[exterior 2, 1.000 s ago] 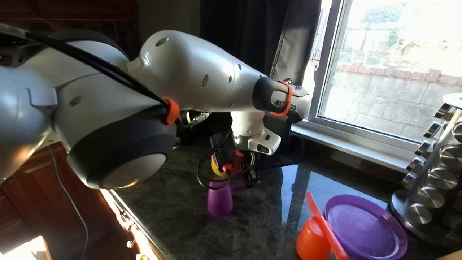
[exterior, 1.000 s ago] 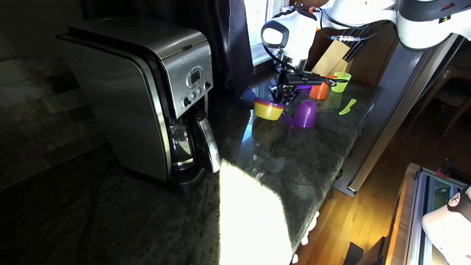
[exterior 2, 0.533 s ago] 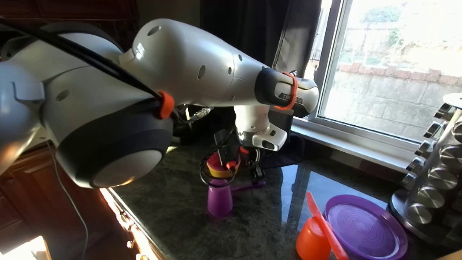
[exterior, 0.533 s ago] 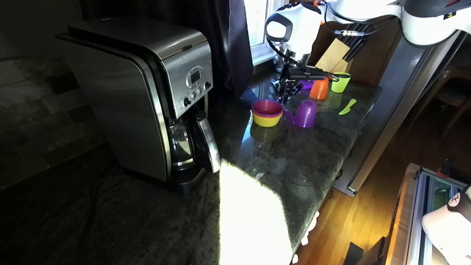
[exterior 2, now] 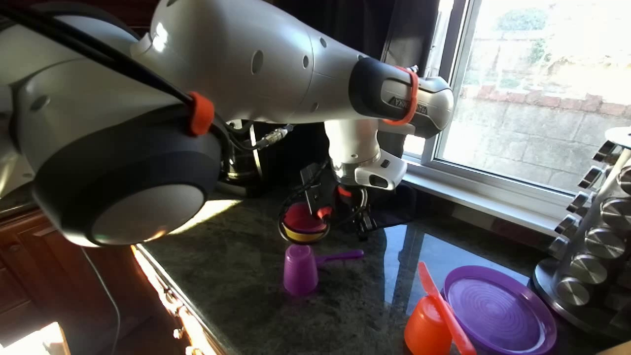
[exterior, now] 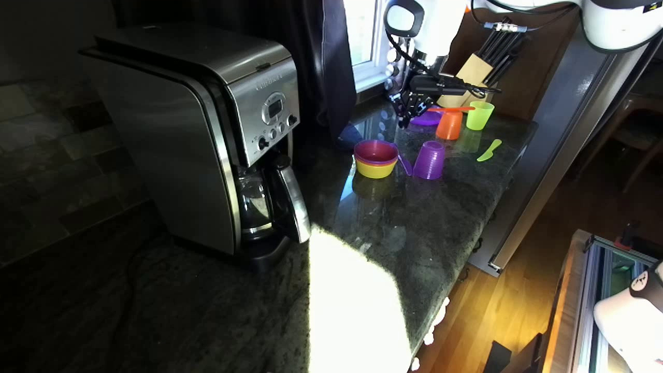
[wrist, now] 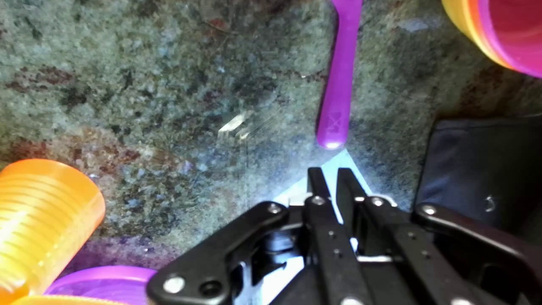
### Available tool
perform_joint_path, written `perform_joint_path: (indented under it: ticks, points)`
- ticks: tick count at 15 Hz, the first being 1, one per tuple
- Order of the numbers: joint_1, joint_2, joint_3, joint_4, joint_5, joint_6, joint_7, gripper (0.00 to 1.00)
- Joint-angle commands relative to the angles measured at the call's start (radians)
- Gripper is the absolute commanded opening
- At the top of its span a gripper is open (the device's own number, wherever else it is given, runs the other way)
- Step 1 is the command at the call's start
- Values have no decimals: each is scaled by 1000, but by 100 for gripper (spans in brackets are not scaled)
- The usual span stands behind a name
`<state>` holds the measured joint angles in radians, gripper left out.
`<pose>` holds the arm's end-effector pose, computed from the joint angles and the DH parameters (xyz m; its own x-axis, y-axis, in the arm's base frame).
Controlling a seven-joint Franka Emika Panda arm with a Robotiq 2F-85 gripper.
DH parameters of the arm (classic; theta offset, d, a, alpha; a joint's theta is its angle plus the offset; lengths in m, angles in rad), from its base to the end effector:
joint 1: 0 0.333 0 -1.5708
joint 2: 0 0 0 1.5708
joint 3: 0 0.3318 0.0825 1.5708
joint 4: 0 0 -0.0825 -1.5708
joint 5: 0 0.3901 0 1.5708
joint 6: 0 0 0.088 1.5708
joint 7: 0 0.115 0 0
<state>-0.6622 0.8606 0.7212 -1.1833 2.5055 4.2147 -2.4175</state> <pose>0.5978 -0.1826 0.3299 0.7655 -0.6073 0.2125 -0.6066 -0.7913 -0.0762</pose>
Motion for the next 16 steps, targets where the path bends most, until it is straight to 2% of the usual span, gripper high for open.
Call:
perform_joint_path:
  ticks: [1, 7, 9, 10, 12, 13, 16]
  points:
    - [-25, 26, 28, -27, 14, 28, -6, 40]
    - [-6, 76, 24, -41, 14, 28, -2, 85]
    - [1, 88, 20, -46, 14, 29, 2, 98]
    - [4, 92, 19, -49, 14, 29, 4, 100]
    - [8, 96, 17, -62, 14, 29, 7, 97]
    - [10, 98, 16, -67, 14, 28, 10, 80]
    - [18, 105, 12, -69, 14, 29, 15, 57]
